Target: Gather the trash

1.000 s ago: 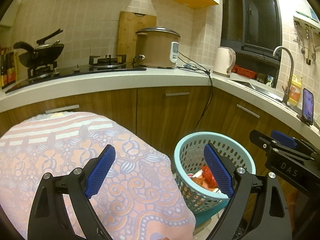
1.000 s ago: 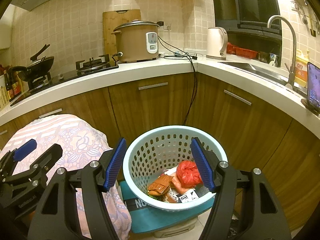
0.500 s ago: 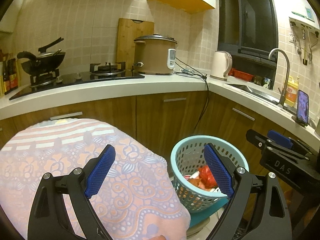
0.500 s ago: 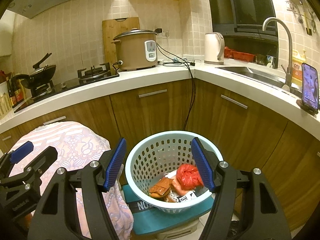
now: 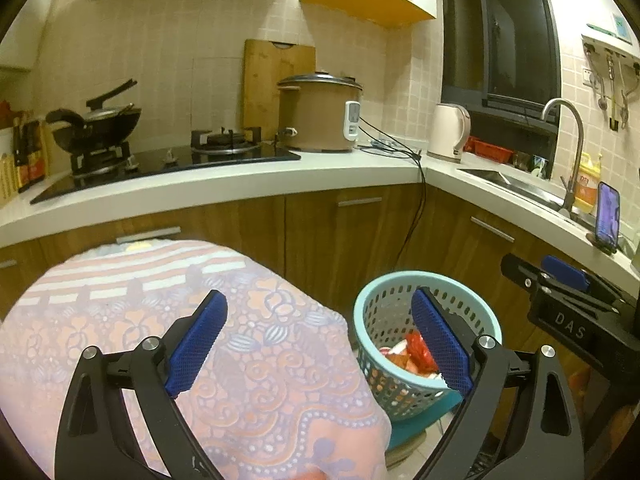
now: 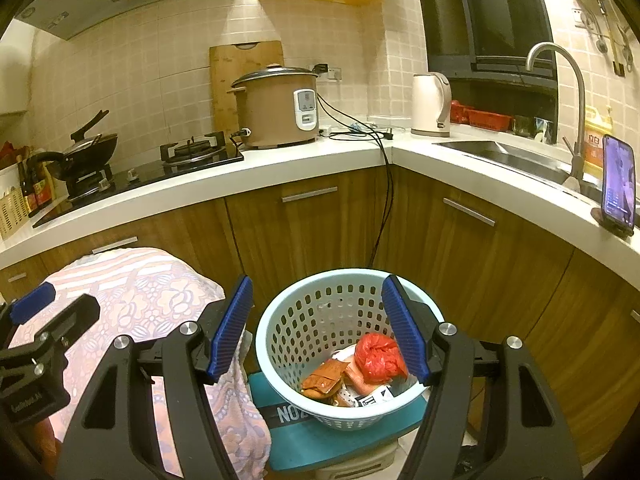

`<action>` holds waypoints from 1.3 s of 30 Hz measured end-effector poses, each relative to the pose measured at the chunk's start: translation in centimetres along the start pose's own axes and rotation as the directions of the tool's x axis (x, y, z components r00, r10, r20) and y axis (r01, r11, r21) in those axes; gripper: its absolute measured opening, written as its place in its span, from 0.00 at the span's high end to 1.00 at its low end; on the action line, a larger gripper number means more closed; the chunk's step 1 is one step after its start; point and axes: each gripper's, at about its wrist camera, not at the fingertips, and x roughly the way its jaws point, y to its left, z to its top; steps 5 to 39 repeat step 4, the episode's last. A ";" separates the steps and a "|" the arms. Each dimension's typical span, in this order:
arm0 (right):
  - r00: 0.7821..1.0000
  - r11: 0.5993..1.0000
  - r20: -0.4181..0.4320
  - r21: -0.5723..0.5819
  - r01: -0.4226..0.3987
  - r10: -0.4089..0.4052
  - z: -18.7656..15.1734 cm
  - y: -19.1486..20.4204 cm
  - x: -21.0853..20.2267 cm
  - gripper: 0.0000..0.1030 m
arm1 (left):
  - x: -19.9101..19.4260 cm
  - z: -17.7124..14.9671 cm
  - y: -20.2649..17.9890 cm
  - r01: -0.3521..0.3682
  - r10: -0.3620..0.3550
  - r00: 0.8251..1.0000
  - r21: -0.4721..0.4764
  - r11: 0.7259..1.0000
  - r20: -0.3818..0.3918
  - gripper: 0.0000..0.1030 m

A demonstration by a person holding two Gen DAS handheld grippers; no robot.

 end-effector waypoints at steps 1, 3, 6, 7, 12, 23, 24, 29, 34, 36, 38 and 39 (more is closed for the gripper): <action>1.000 1.000 0.000 -0.002 -0.002 0.002 0.1 0.1 0.0 0.38 | -0.1 0.0 0.2 0.000 0.000 1.000 -0.001 1.000 -0.001 0.12; 1.000 1.000 0.002 -0.011 -0.005 0.005 0.3 0.5 -0.1 0.39 | -0.3 -0.1 0.7 -0.008 0.008 1.000 -0.004 1.000 0.000 0.12; 1.000 1.000 0.004 -0.017 -0.006 0.006 0.3 0.8 -0.2 0.39 | -0.6 -0.1 1.0 -0.009 0.009 1.000 -0.008 1.000 0.002 0.12; 1.000 1.000 0.004 -0.017 -0.006 0.006 0.3 0.8 -0.2 0.39 | -0.6 -0.1 1.0 -0.009 0.009 1.000 -0.008 1.000 0.002 0.12; 1.000 1.000 0.004 -0.017 -0.006 0.006 0.3 0.8 -0.2 0.39 | -0.6 -0.1 1.0 -0.009 0.009 1.000 -0.008 1.000 0.002 0.12; 1.000 1.000 0.004 -0.017 -0.006 0.006 0.3 0.8 -0.2 0.39 | -0.6 -0.1 1.0 -0.009 0.009 1.000 -0.008 1.000 0.002 0.12; 1.000 1.000 0.004 -0.017 -0.006 0.006 0.3 0.8 -0.2 0.39 | -0.6 -0.1 1.0 -0.009 0.009 1.000 -0.008 1.000 0.002 0.12; 1.000 1.000 0.004 -0.017 -0.006 0.006 0.3 0.8 -0.2 0.39 | -0.6 -0.1 1.0 -0.009 0.009 1.000 -0.008 1.000 0.002 0.12; 1.000 1.000 0.004 -0.017 -0.006 0.006 0.3 0.8 -0.2 0.39 | -0.6 -0.1 1.0 -0.009 0.009 1.000 -0.008 1.000 0.002 0.12; 1.000 1.000 0.004 -0.017 -0.006 0.006 0.3 0.8 -0.2 0.39 | -0.6 -0.1 1.0 -0.009 0.009 1.000 -0.008 1.000 0.002 0.12; 1.000 1.000 0.004 -0.017 -0.006 0.006 0.3 0.8 -0.2 0.39 | -0.6 -0.1 1.0 -0.009 0.009 1.000 -0.008 1.000 0.002 0.12; 1.000 1.000 0.004 -0.017 -0.006 0.006 0.3 0.8 -0.2 0.39 | -0.6 -0.1 1.0 -0.009 0.009 1.000 -0.008 1.000 0.002 0.12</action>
